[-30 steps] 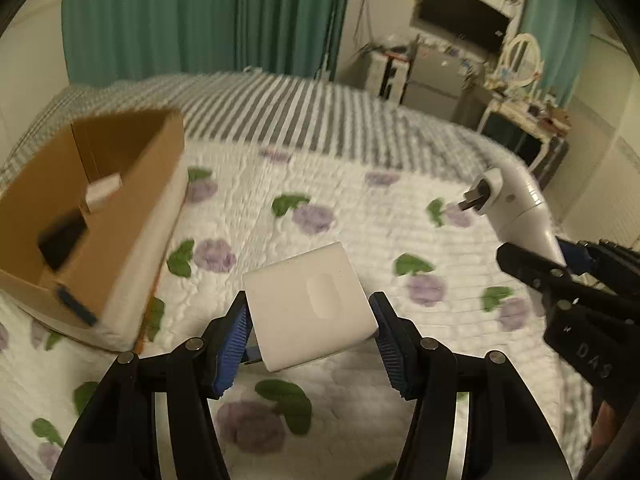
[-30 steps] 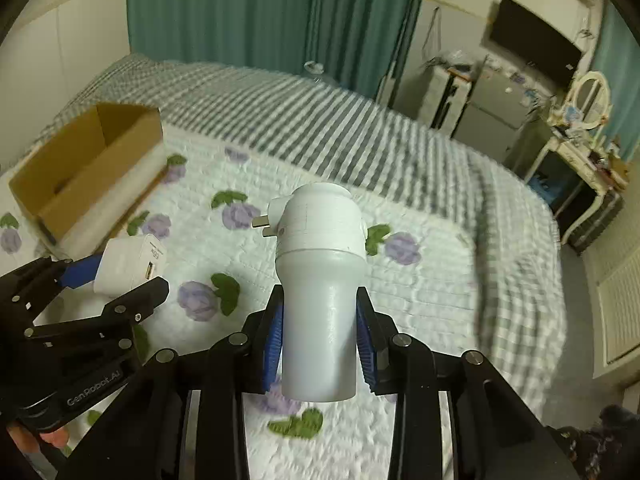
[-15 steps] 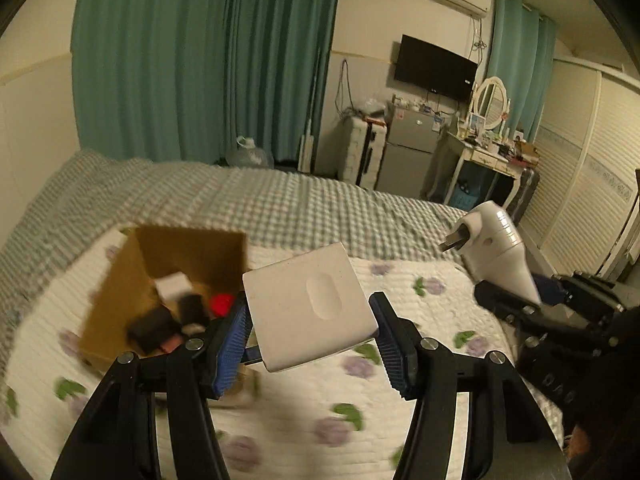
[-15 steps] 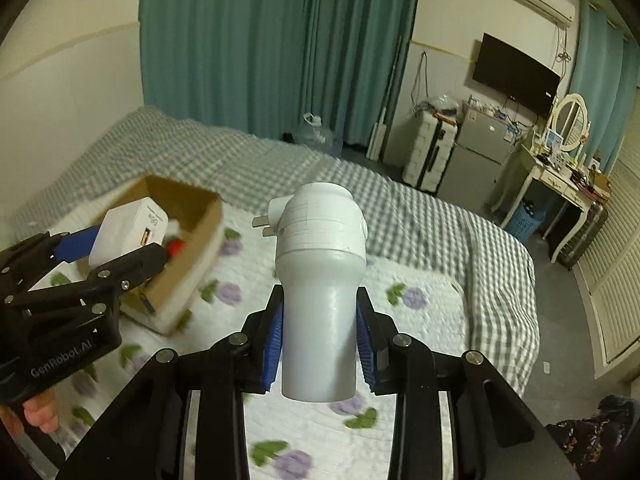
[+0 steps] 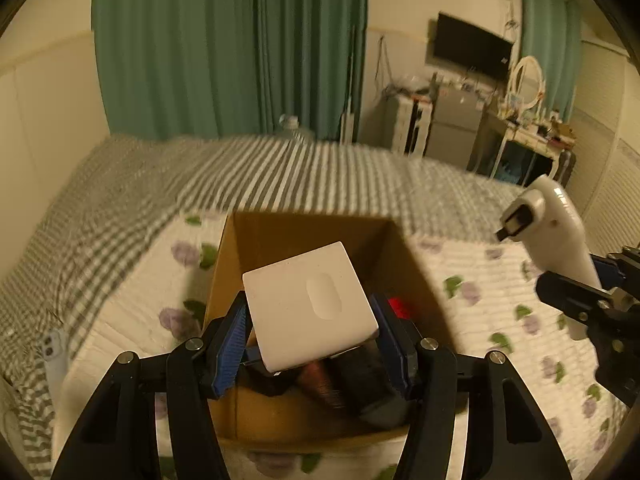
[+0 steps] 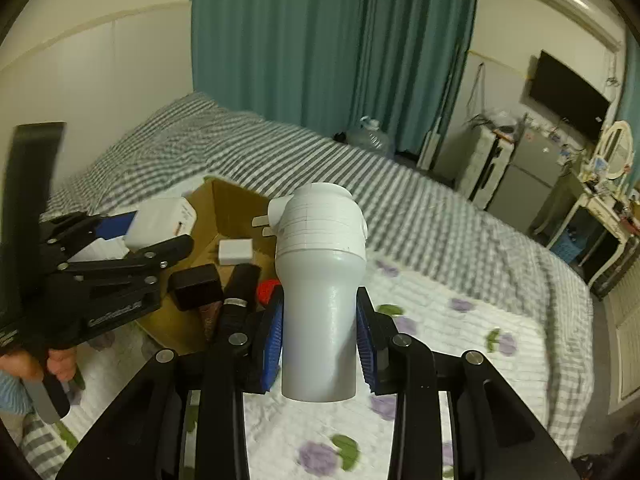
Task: Organize rigid objects
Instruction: 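Place the charger block and plug adapter into the box and release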
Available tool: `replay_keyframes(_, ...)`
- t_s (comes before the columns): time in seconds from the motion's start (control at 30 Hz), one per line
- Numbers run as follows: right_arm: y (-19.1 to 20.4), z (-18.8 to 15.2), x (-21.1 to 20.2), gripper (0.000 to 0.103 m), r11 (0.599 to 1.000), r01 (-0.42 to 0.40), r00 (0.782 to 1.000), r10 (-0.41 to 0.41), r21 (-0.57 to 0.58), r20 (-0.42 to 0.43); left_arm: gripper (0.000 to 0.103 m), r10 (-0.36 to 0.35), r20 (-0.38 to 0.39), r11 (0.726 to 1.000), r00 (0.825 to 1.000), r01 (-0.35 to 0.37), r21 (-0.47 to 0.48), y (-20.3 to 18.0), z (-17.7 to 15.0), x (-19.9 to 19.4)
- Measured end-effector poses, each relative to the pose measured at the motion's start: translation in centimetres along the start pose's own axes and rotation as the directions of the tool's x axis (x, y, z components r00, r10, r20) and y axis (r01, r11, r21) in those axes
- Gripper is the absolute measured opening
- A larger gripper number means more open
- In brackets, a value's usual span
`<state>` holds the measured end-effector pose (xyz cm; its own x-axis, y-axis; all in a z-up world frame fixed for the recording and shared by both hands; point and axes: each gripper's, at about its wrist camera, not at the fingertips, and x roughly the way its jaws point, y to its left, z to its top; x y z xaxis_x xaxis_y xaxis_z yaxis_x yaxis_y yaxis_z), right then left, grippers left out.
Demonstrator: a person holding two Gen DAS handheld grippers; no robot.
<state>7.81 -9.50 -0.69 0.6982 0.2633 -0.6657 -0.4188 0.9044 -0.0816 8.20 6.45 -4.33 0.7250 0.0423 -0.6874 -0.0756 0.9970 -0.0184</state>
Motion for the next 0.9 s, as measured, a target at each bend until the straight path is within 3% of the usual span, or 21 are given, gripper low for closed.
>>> replay_keyframes(0.2, 0.5, -1.0, 4.8, 0.032, 0.998, -0.05, 0.998, 0.05, 0.024, -0.033, 0.06, -0.022, -0.062, 1.0, 0.998, 0.023, 0.018, 1.2, -1.7, 3.9)
replay_keyframes(0.3, 0.7, -1.6, 5.4, 0.032, 0.998, -0.064, 0.997, 0.065, 0.028, -0.034, 0.062, -0.001, -0.054, 0.997, 0.999, 0.005, 0.074, 0.4, -2.1, 4.2)
replay_keyframes(0.7, 1.3, -0.3, 3.4, 0.032, 0.997, -0.054, 0.998, 0.055, 0.057, -0.019, 0.067, -0.029, 0.072, 0.999, 0.997, 0.026, 0.042, 2.0, -0.2, -0.6)
replay_keyframes(0.9, 3.8, 1.1, 6.4, 0.032, 0.99, -0.085, 0.995, 0.09, 0.113, -0.043, 0.067, -0.009, 0.07, 1.0, 0.998, 0.008, 0.016, 4.6, 0.0, -0.6)
